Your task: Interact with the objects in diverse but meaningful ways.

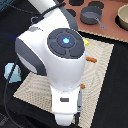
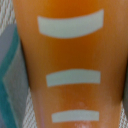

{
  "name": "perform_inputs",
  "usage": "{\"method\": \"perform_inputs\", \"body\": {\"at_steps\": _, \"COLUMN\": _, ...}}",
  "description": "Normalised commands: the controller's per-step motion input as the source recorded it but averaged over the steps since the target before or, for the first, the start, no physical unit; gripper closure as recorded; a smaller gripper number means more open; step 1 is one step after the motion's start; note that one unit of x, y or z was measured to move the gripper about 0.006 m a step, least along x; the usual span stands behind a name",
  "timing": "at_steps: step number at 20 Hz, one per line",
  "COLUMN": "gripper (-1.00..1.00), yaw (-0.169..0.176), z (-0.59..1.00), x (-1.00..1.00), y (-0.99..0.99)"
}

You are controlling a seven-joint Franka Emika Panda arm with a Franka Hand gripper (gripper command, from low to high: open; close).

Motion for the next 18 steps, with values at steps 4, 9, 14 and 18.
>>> {"method": "perform_inputs", "body": {"at_steps": 4, "gripper": 1.0, "yaw": -0.001, "z": 1.0, "x": -0.51, "y": 0.03}}
{"method": "perform_inputs", "body": {"at_steps": 9, "gripper": 1.0, "yaw": 0.0, "z": 1.0, "x": -0.59, "y": 0.22}}
{"method": "perform_inputs", "body": {"at_steps": 14, "gripper": 1.0, "yaw": 0.013, "z": 0.97, "x": -0.73, "y": 0.31}}
{"method": "perform_inputs", "body": {"at_steps": 18, "gripper": 1.0, "yaw": 0.041, "z": 0.72, "x": -0.94, "y": 0.35}}
